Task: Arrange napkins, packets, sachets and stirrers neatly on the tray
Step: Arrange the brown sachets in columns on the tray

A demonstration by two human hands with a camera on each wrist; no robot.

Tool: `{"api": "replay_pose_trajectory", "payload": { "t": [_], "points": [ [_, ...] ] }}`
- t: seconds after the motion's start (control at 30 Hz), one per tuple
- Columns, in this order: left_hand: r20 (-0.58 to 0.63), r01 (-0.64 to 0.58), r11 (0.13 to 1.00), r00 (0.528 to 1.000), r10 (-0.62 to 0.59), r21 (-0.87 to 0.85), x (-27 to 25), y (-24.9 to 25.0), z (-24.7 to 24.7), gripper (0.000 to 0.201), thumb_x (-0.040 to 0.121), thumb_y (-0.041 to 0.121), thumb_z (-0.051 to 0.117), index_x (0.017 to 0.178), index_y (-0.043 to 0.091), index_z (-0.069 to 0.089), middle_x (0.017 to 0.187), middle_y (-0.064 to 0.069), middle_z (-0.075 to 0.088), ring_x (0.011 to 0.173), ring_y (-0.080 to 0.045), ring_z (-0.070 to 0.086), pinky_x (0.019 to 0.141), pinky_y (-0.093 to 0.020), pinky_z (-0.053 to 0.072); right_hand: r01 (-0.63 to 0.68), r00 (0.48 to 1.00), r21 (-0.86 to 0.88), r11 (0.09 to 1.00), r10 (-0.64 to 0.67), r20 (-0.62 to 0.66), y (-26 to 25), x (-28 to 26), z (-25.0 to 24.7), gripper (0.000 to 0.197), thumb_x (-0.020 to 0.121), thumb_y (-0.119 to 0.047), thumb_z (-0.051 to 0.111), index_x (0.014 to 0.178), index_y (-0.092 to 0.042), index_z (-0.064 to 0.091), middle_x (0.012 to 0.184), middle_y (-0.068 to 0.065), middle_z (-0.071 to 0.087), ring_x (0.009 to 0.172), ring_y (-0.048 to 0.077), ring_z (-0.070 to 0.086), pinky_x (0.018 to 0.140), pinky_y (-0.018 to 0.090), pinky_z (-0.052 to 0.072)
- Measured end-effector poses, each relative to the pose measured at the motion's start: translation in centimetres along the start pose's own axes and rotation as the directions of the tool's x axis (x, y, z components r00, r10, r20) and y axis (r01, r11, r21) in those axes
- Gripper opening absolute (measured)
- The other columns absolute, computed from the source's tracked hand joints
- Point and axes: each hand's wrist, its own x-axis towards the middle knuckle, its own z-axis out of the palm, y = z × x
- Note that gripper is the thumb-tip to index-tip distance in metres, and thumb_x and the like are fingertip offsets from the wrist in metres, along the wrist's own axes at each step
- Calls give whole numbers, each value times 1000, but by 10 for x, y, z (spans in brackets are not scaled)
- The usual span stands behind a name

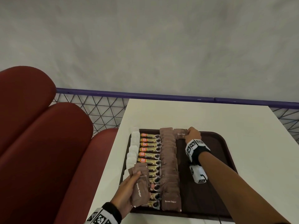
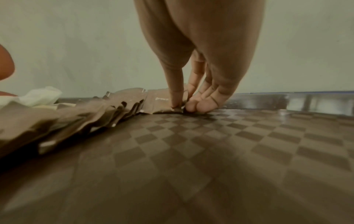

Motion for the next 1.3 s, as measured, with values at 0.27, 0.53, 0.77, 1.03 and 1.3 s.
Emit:
{"api": "replay_pose_trajectory", "payload": {
  "t": [0.27, 0.53, 0.77, 1.03, 1.3],
  "points": [
    [11, -49, 999, 999, 49, 23, -4, 0, 10, 32, 92, 20, 53, 121, 7, 58, 97, -26, 68, 78, -32, 68, 59, -34, 55, -16, 1000, 22, 1000, 16, -4, -1, -10, -16, 39, 84, -9, 64, 115, 3, 43, 117, 24, 53, 105, 38, 54, 79, 36, 44],
    [51, -78, 996, 996, 76, 40, -10, -4, 36, 30, 95, 14, 49, 121, 1, 55, 91, -24, 68, 68, -27, 69, 56, -34, 57, 198, 962, 163, 967, -223, 155, 2, -67, -35, 13, 84, -14, 65, 92, -9, 56, 94, 5, 56, 87, 18, 52, 73, 22, 36],
    [23, -81, 992, 997, 79, 95, -10, -13, 51, 33, 91, 14, 55, 123, 7, 56, 101, -23, 68, 72, -28, 69, 54, -33, 55, 270, 787, 339, 901, -410, 462, 2, -131, -35, 12, 88, -24, 61, 81, -26, 51, 84, -3, 55, 74, 9, 52, 65, 20, 46],
    [47, -57, 983, 998, 49, 172, -14, -13, 58, 34, 89, 17, 59, 123, 10, 56, 96, -22, 69, 75, -28, 68, 59, -34, 56, 82, 796, 509, 857, -364, 484, -5, -149, -29, 20, 84, -1, 63, 72, -15, 55, 70, 2, 58, 59, 11, 52, 51, 15, 44],
    [70, -69, 974, 996, 56, 214, -10, -15, 61, 27, 90, 12, 58, 116, 8, 60, 99, -21, 71, 78, -28, 69, 74, -39, 56, -2, 841, 578, 816, -311, 443, 5, -153, -28, 20, 84, 2, 60, 74, -14, 54, 72, -1, 57, 65, 6, 53, 60, 15, 42]
  ]
}}
